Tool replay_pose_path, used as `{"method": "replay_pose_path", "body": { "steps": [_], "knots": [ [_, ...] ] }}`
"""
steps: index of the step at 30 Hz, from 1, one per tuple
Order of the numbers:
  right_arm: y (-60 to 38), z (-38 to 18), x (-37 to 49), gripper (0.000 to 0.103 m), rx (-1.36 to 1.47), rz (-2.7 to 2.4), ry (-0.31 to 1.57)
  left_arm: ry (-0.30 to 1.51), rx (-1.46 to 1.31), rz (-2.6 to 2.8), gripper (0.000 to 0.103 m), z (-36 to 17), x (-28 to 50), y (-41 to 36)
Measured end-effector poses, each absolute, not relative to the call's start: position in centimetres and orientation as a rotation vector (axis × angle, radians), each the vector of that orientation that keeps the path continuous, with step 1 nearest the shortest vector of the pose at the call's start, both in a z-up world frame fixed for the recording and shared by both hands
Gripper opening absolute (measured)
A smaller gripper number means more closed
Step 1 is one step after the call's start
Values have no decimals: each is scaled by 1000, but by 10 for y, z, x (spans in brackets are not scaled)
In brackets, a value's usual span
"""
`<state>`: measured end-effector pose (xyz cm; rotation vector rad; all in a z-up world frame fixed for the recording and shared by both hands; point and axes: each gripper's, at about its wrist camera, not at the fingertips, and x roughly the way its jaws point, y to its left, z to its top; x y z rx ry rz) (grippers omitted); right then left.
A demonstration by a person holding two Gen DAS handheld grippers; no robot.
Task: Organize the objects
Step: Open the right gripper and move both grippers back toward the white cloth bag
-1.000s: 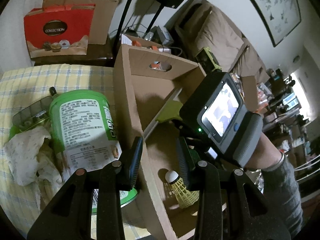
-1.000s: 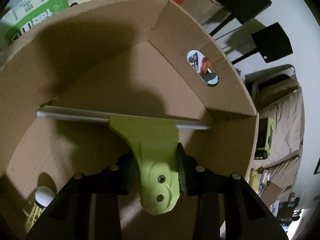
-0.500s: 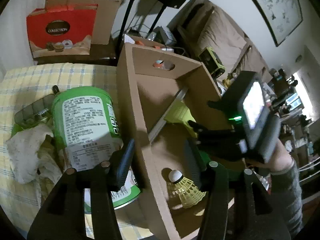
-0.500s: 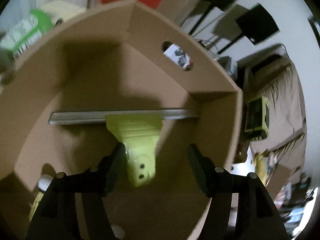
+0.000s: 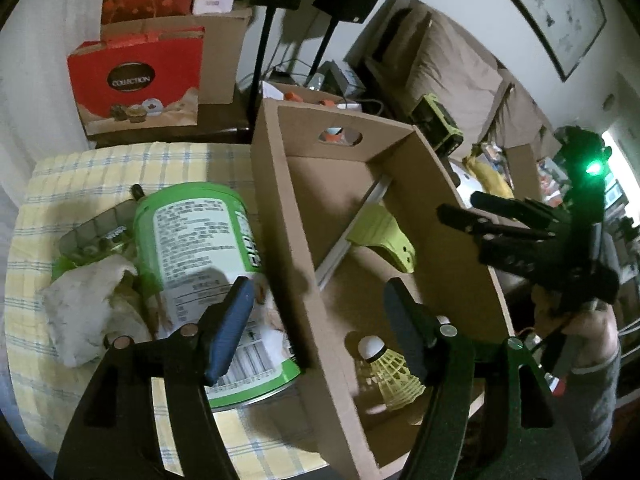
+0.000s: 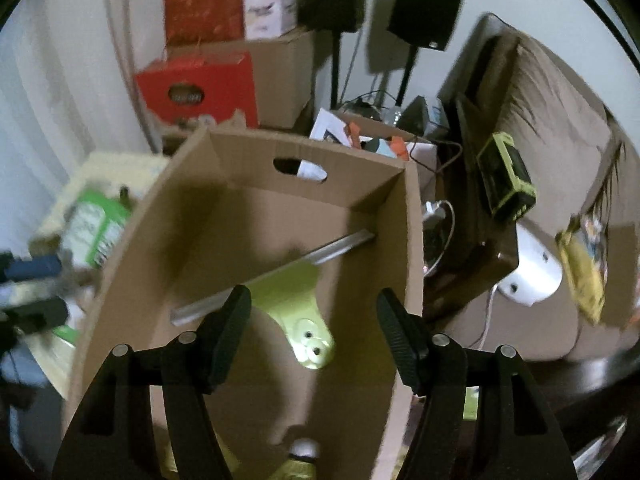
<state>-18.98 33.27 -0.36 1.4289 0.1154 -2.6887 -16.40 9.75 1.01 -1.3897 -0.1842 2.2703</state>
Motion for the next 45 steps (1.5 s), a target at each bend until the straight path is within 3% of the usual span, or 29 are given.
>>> {"method": "replay_pose_path", "body": {
  "steps": [8, 10, 13, 19, 24, 26, 27, 45],
  "knots": [
    [315, 8, -172, 67, 1358, -2690, 2, -144, -1381, 2325, 65, 14, -154, 82],
    [306, 8, -168, 67, 1356, -2687, 9, -143, -1371, 2348, 83, 16, -150, 76],
    [298, 6, -164, 68, 1369, -2686, -7, -150, -1340, 2404, 88, 20, -145, 67],
    [286, 11, -151, 87, 1316, -2730, -32, -154, -1316, 2468, 90, 27, -141, 45],
    [276, 15, -144, 96, 1290, -2743, -40, -161, -1267, 2524, 102, 35, -136, 29],
    [269, 18, -142, 97, 1279, -2739, -31, -162, -1264, 2535, 102, 37, -135, 23],
    [267, 18, -141, 103, 1277, -2736, -28, -153, -1259, 2542, 102, 38, -134, 21],
    [197, 28, -133, 103, 1214, -2621, 6, -77, -1325, 2639, 102, 22, -123, -53]
  ]
}}
